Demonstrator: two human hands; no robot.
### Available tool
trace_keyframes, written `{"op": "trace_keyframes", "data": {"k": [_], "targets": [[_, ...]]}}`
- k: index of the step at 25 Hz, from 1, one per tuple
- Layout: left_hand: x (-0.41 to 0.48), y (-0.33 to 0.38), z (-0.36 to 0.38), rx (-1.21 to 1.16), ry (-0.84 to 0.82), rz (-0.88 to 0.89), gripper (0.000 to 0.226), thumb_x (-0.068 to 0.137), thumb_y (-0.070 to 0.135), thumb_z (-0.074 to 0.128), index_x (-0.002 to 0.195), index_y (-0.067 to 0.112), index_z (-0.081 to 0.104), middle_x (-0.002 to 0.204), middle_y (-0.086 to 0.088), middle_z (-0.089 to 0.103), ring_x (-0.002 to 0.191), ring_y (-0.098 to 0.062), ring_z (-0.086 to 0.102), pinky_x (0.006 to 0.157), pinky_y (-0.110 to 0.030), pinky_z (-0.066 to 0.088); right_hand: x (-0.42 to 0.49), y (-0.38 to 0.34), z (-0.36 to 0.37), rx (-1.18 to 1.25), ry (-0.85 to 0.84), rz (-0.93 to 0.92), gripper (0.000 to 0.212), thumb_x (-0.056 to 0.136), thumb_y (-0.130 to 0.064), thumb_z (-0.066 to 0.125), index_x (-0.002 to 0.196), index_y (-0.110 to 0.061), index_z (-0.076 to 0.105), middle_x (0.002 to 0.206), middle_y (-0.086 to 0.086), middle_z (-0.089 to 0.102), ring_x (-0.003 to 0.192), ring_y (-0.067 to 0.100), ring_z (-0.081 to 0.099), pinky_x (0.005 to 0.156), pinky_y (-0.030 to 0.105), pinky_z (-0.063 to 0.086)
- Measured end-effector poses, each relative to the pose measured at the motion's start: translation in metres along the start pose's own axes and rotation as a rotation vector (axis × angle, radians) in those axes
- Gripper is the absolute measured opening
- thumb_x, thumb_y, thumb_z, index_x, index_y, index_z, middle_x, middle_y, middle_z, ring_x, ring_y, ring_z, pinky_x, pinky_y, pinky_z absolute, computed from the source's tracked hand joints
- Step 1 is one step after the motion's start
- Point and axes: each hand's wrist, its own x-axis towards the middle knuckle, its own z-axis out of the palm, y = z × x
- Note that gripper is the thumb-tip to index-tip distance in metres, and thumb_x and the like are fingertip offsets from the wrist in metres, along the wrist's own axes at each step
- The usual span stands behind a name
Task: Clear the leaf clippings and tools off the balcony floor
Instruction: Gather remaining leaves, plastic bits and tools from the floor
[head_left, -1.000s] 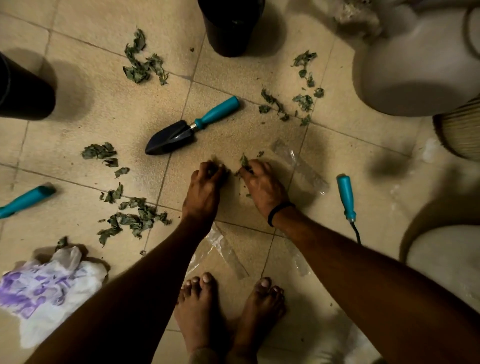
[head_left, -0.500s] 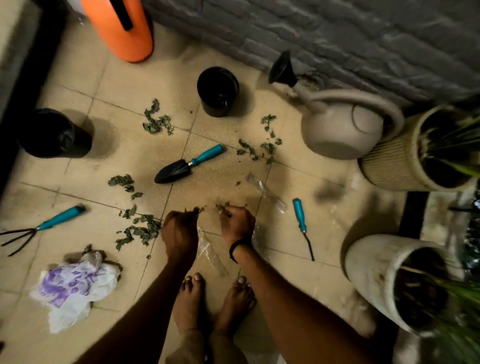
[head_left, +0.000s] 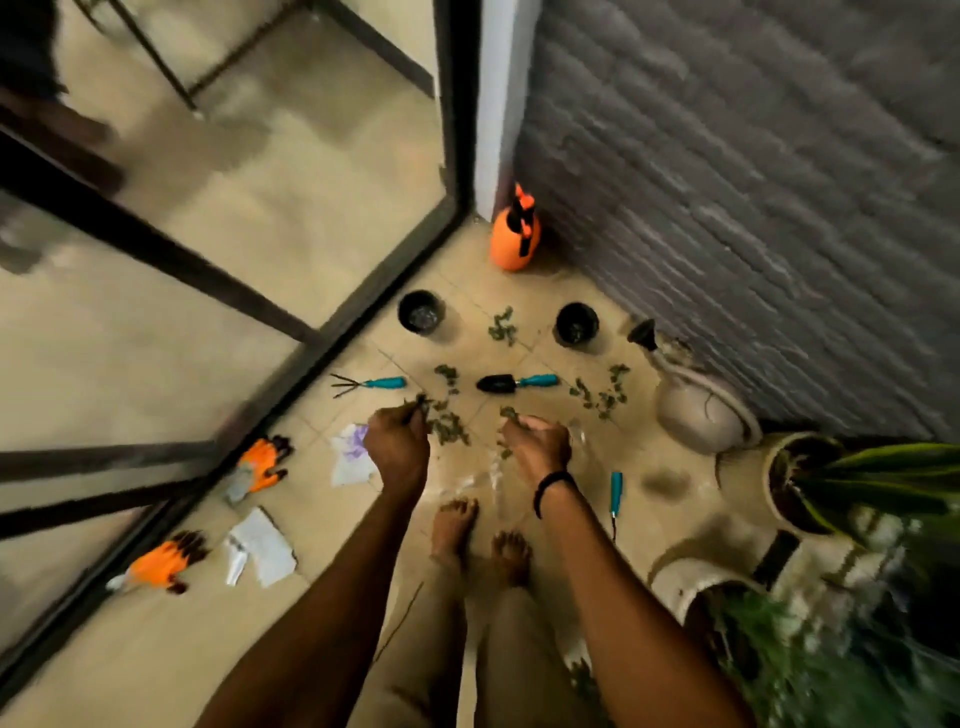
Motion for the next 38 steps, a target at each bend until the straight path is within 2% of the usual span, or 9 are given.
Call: {"op": "trace_keyframes", "data": {"k": [3,6,11,15,17,21,27,34,38], "targets": [[-0.017,0.003,-0.06,-0.065,0.172,-0.084,0.023,0.089,0.027,0.071,0.079,0.008,0.079,0.07,-0.007,0.072,0.069,-0.023,0.068,0.06,-0.027,0.039,-0.064,-0.007,0.018,0.045,-0.162,-0.005,0.009,0.079,-0.01,0.077,0.086,-0.01,0.071,0.079,0.005,0.073,0.083,0.024,0.071,0.084,0.043,0.058],[-0.054,-0.024,-0.117,-0.183,0.307,-0.183,0.018,0.088,0.03,0.072,0.089,0.014,0.082,0.08,-0.006,0.076,0.077,-0.019,0.07,0.068,-0.026,0.046,-0.122,0.005,0.041,0.094,-0.287,0.048,0.034,0.081,0.001,0.074,0.112,0.001,0.061,0.094,0.012,0.071,0.083,0.021,0.07,0.077,0.031,0.056],[-0.137,-0.077,-0.23,-0.472,0.568,-0.403,0.017,0.088,0.025,0.073,0.084,0.009,0.08,0.071,-0.002,0.073,0.073,-0.016,0.069,0.062,-0.009,0.04,-0.238,0.026,0.095,-0.017,-0.611,0.099,0.028,0.092,0.002,0.059,0.12,0.005,0.059,0.113,0.017,0.067,0.094,0.022,0.066,0.091,0.031,0.053],[-0.198,-0.131,-0.327,-0.747,0.834,-0.556,0.012,0.087,0.016,0.075,0.082,0.006,0.078,0.061,-0.002,0.068,0.058,-0.007,0.066,0.058,-0.006,0.04,-0.324,0.074,0.164,-0.265,-0.782,0.024,0.033,0.086,0.005,0.066,0.118,0.005,0.062,0.104,0.014,0.071,0.093,0.025,0.068,0.075,0.029,0.06],[-0.229,-0.177,-0.376,-0.886,0.967,-0.66,0.012,0.085,0.015,0.077,0.089,0.004,0.078,0.063,-0.003,0.069,0.052,0.002,0.063,0.056,-0.007,0.044,-0.375,0.111,0.205,-0.393,-0.871,0.033,0.019,0.086,0.007,0.064,0.105,0.005,0.067,0.099,0.015,0.07,0.093,0.026,0.066,0.074,0.028,0.06],[-0.289,-0.282,-0.469,-1.011,1.179,-0.811,0.017,0.084,0.016,0.077,0.093,0.001,0.079,0.068,-0.005,0.07,0.058,-0.007,0.063,0.065,-0.023,0.051,-0.477,0.211,0.292,-0.62,-0.983,0.024,0.019,0.087,0.005,0.064,0.106,0.008,0.066,0.096,0.018,0.07,0.084,0.027,0.065,0.066,0.028,0.059],[-0.383,-0.458,-0.606,-1.117,1.403,-1.017,0.02,0.082,0.018,0.08,0.096,0.003,0.078,0.069,-0.004,0.072,0.064,-0.012,0.066,0.075,-0.026,0.054,-0.629,0.384,0.42,-0.827,-1.115,0.054,0.006,0.089,0.007,0.061,0.093,0.005,0.065,0.09,0.016,0.064,0.077,0.027,0.062,0.07,0.03,0.059],[-0.411,-0.618,-0.735,-1.23,1.531,-1.114,0.012,0.08,0.017,0.08,0.073,0.008,0.077,0.054,0.008,0.067,0.068,-0.019,0.071,0.08,-0.035,0.059,-0.759,0.529,0.563,-0.972,-1.169,0.131,0.012,0.087,0.006,0.063,0.098,0.008,0.067,0.092,0.017,0.065,0.074,0.026,0.064,0.065,0.028,0.061],[-0.386,-0.713,-0.811,-1.295,1.634,-1.085,0.015,0.083,0.008,0.077,0.087,-0.006,0.075,0.054,0.004,0.066,0.058,-0.017,0.061,0.058,-0.017,0.053,-0.786,0.622,0.678,-1.049,-1.171,0.151,0.005,0.088,0.005,0.062,0.09,0.004,0.066,0.093,0.017,0.063,0.073,0.025,0.063,0.064,0.026,0.06]]}}
